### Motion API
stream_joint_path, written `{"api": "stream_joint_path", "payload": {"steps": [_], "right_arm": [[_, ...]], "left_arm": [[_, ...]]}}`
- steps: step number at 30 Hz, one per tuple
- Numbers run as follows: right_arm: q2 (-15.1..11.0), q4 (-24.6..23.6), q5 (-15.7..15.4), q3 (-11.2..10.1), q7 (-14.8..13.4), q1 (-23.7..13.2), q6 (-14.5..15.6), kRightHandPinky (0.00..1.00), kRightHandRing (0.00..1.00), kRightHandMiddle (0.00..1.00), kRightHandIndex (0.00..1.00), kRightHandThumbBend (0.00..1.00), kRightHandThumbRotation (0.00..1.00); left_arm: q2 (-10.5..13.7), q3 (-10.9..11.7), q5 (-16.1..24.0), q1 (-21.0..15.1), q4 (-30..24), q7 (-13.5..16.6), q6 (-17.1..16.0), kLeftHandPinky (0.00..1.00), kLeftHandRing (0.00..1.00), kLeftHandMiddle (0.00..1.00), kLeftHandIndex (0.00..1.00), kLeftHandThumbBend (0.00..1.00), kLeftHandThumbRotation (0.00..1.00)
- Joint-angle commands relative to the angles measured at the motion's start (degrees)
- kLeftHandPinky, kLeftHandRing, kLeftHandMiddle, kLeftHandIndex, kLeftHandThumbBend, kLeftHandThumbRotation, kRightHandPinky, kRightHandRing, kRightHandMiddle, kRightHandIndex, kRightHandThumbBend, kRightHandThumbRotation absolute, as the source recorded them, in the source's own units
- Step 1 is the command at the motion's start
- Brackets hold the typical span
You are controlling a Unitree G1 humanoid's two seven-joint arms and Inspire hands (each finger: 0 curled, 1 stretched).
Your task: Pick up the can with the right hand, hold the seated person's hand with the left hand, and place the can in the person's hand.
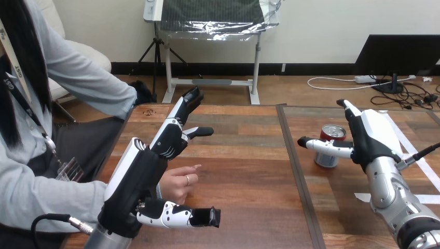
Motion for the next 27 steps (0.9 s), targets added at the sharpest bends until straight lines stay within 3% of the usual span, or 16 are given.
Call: {"api": "stream_joint_path", "payload": {"steps": [1,27], "right_arm": [[-0.7,-0.2,0.7,-0.3,0.5,-4.6,0.1,1.0,1.0,0.96,0.96,1.0,0.56],[-1.1,0.6,0.8,0.0,3.0,-5.1,2.2,0.93,0.91,0.9,0.91,0.98,0.42]], "left_arm": [[0.5,0.6,0.5,-2.0,-0.9,0.4,-1.3,0.8,1.0,1.0,1.0,1.0,0.46],[0.1,0.6,1.3,-1.1,-2.2,1.5,-1.3,0.8,0.99,1.0,0.98,1.0,0.47]]}}
